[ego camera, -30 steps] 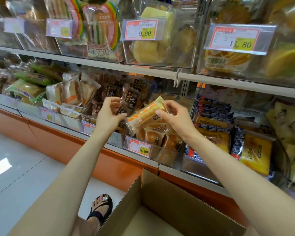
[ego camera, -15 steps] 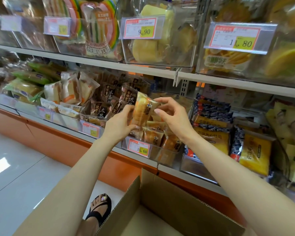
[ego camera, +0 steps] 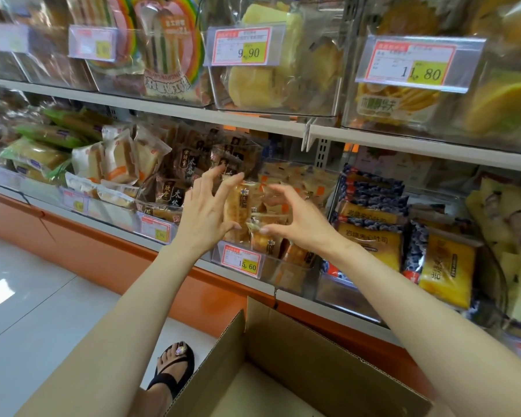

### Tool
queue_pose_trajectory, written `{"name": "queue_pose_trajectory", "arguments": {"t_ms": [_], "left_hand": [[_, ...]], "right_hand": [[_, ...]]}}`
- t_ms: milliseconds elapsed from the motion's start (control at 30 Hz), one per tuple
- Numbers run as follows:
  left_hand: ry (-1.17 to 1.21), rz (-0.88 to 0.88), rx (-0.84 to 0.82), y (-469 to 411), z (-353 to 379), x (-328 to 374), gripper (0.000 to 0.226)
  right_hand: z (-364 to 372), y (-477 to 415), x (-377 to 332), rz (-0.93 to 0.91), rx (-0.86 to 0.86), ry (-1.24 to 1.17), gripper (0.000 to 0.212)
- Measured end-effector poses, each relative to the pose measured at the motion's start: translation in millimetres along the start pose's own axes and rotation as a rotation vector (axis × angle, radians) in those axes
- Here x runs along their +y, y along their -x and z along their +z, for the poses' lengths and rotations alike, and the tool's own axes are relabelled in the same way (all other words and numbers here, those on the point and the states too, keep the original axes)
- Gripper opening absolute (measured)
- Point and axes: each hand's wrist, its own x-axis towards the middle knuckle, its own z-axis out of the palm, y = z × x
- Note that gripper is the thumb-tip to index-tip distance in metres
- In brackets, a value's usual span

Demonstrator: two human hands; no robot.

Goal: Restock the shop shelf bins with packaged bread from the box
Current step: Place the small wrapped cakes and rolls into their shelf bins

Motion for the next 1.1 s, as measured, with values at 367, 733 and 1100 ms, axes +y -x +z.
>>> {"name": "queue_pose_trajectory", "arguments": {"t_ms": [367, 733, 1100], "left_hand": [[0.097, 0.087, -0.034, 6.5, -2.5, -6.2, 0.052], [0.138, -0.032, -0.065, 9.8, 10.0, 2.6, 0.021], [-0.027, 0.03, -0.083, 12.9, 5.8, 9.7, 0.03]], "right_hand": [[-5.3, 6.9, 2.7, -0.013, 0.004, 0.209, 0.014], [8.0, 5.2, 5.5, -0.042, 0.12, 0.273, 0.012], [4.1, 4.3, 1.1, -0.034, 0.064, 0.303, 0.042]]}}
